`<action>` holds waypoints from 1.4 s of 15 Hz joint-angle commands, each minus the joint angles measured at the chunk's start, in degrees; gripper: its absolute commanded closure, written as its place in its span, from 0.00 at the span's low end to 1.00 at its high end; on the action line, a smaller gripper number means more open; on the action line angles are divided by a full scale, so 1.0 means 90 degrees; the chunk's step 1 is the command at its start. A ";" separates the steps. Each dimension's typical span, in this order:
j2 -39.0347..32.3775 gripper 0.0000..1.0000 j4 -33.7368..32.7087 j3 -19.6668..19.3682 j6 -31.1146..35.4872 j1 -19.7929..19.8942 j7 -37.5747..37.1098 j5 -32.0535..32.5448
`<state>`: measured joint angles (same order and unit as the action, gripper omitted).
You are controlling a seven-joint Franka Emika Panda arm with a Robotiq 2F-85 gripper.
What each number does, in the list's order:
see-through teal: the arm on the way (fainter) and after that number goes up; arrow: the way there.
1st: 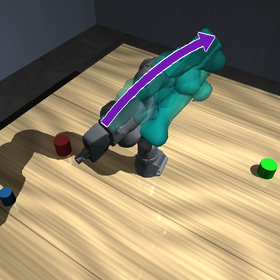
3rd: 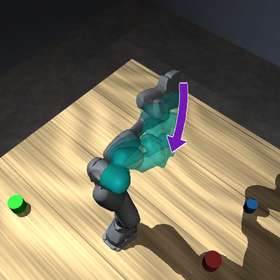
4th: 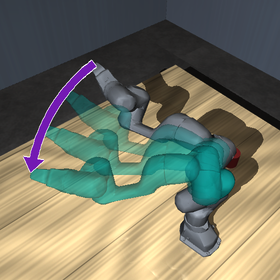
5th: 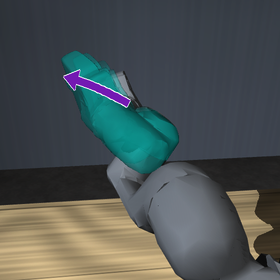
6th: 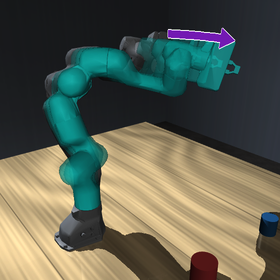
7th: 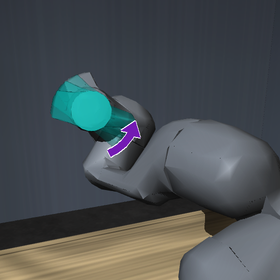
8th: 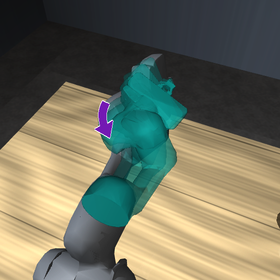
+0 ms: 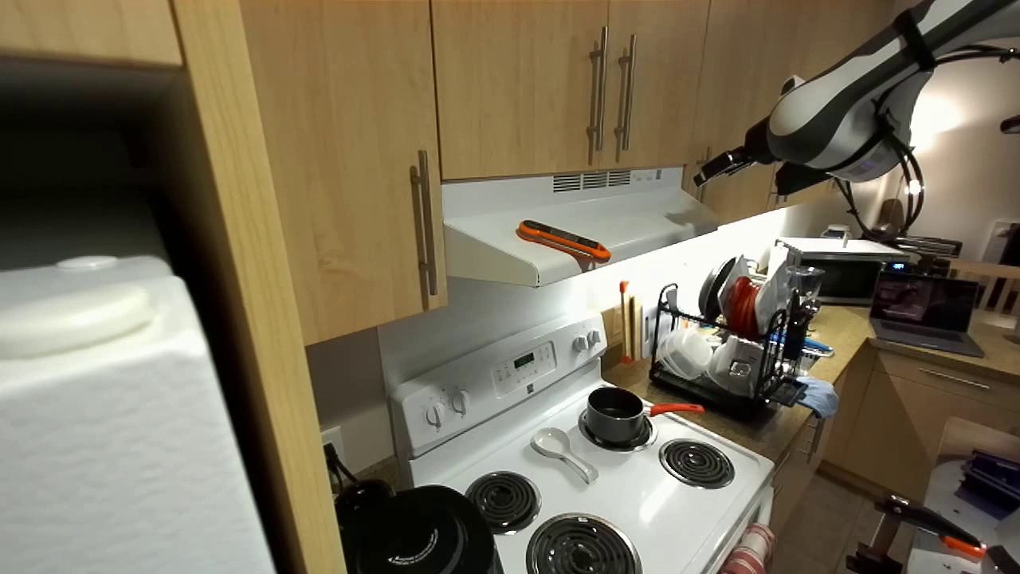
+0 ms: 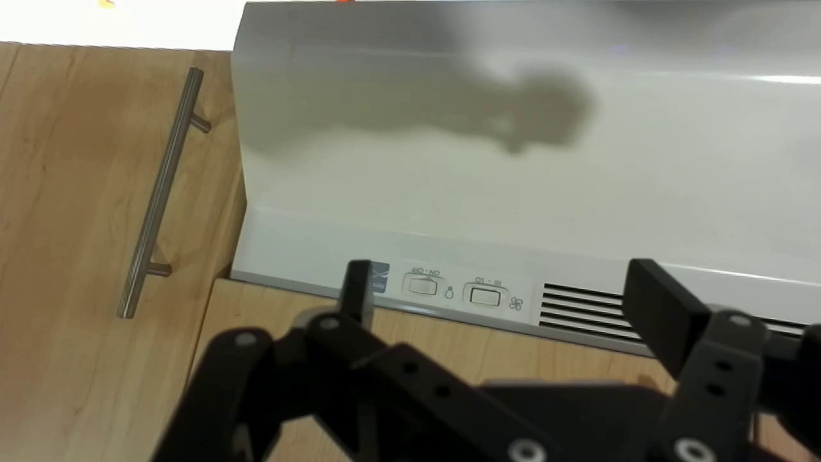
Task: Flip the switch on the white object.
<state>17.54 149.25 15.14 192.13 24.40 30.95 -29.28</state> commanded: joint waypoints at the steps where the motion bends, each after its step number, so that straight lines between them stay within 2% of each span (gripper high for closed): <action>1: -0.0155 0.00 -0.0042 0.0016 0.0118 0.0004 -0.0010 0.0003; 4: -0.0321 0.00 -0.0093 -0.0030 0.0245 -0.0074 -0.0009 0.0033; 10: -0.1004 0.00 -0.0425 0.0035 0.1067 0.0010 -0.0022 0.0017; 11: -0.0857 0.00 -0.0605 0.0208 0.0696 0.0314 0.0037 -0.0064; 13: -0.1081 0.00 -0.0795 0.0243 0.0676 0.0382 -0.0014 -0.0133; 17: -0.1415 0.00 -0.1130 0.0146 0.0633 0.0164 -0.0454 -0.0044; 21: -0.1774 0.00 -0.1363 0.0078 0.0637 -0.0235 -0.1274 0.0178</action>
<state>4.46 139.17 16.18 197.81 24.25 24.30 -29.09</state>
